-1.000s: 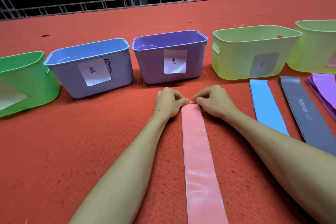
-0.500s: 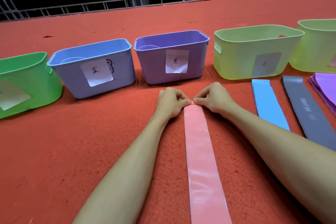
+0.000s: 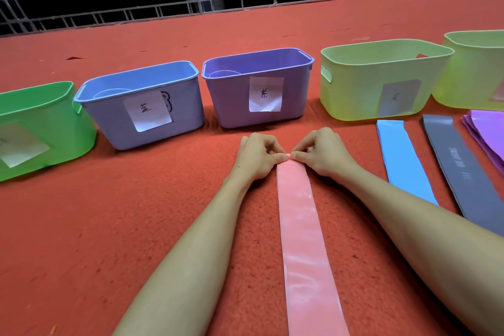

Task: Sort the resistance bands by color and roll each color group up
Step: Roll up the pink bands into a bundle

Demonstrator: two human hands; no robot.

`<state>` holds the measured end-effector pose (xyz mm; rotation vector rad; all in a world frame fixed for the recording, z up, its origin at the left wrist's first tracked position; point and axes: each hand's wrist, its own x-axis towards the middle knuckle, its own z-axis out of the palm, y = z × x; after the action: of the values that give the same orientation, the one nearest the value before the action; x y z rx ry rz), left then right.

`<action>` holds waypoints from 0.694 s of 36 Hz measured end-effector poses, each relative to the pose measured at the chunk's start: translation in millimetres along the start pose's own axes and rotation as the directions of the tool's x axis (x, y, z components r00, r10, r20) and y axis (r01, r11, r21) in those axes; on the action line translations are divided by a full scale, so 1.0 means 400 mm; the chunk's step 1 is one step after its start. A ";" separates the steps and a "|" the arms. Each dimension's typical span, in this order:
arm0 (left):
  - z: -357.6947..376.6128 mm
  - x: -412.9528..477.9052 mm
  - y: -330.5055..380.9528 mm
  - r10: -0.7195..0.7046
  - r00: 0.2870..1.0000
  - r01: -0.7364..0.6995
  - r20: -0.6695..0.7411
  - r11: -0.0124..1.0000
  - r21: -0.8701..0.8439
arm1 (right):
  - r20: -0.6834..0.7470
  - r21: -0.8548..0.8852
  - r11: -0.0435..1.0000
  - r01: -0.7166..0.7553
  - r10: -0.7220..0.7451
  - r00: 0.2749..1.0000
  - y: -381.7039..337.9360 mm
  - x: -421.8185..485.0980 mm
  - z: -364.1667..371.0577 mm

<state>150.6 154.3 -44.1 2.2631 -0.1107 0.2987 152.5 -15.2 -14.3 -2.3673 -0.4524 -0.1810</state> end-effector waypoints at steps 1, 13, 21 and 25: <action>0.000 0.000 -0.001 -0.002 1.000 0.002 0.005 1.000 -0.002 | 0.003 -0.001 1.000 0.005 -0.005 1.000 -0.001 -0.002 -0.002; -0.010 -0.017 0.013 -0.020 0.999 0.023 0.038 0.997 -0.068 | 0.025 -0.016 1.000 0.016 -0.016 1.000 0.000 -0.018 -0.005; -0.004 -0.015 0.006 -0.016 1.000 0.016 0.004 1.000 0.015 | 0.000 -0.026 0.999 0.041 -0.041 0.999 -0.004 -0.029 -0.001; -0.004 -0.010 -0.002 -0.014 1.000 0.016 -0.020 0.998 0.067 | 0.007 -0.019 0.999 0.039 -0.039 0.999 -0.002 -0.033 0.001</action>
<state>146.6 155.9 -44.8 2.3263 -0.0745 0.3210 140.1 -18.1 -17.5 -2.3794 -0.5027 -0.1966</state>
